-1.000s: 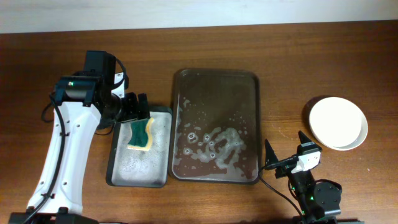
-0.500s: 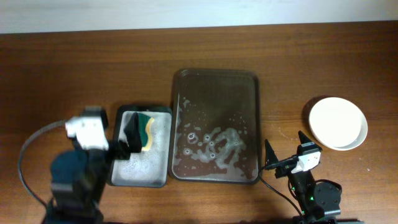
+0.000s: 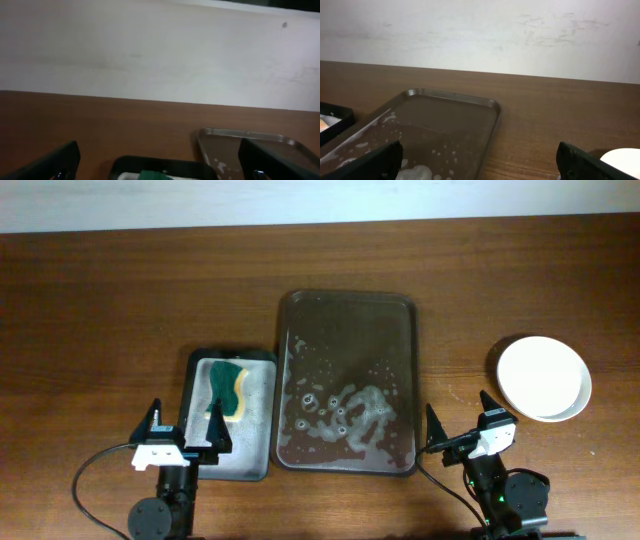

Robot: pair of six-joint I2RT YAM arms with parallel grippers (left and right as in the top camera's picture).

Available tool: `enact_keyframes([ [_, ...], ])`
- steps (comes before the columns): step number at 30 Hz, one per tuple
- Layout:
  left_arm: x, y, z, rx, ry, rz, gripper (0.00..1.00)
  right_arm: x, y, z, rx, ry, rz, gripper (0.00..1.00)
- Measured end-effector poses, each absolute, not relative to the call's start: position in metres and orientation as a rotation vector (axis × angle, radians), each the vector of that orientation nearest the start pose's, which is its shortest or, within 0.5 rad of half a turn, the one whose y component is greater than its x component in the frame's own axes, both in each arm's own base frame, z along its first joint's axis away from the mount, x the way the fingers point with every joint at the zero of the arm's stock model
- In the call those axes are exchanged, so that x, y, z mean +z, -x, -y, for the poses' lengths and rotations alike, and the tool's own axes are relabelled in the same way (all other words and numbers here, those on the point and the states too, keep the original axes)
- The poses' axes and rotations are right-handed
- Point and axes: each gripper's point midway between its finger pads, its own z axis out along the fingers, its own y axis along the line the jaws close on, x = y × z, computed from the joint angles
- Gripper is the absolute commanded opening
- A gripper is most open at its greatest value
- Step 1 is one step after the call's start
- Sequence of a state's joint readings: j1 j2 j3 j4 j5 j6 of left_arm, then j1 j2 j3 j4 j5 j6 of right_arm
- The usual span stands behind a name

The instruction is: Clean dirty plates on tray and stack at the side

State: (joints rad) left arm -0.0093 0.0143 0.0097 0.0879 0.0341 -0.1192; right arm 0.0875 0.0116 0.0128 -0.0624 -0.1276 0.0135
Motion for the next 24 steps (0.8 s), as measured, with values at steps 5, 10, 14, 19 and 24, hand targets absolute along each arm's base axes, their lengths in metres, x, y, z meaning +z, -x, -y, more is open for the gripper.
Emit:
enact_keyframes([
  [5, 0.158, -0.246, 0.008, -0.127, 0.064, -1.647, 0.99, 0.162, -0.242, -0.043, 0.183, 0.157, -1.627, 0.99],
  [10, 0.158, -0.246, 0.008, -0.127, 0.064, -1.648, 0.99, 0.162, -0.242, -0.043, 0.182, 0.158, -1.627, 0.99],
  [14, 0.158, -0.246, 0.008, -0.127, 0.064, -1.648, 0.99, 0.162, -0.242, -0.043, 0.182, 0.158, -1.627, 0.99],
  [19, 0.158, -0.246, 0.008, -0.127, 0.064, -1.648, 0.99, 0.162, -0.242, -0.043, 0.182, 0.158, -1.627, 0.99],
  [24, 0.158, -0.246, 0.008, -0.127, 0.064, -1.648, 0.99, 0.162, -0.242, -0.043, 0.182, 0.158, -1.627, 0.99],
])
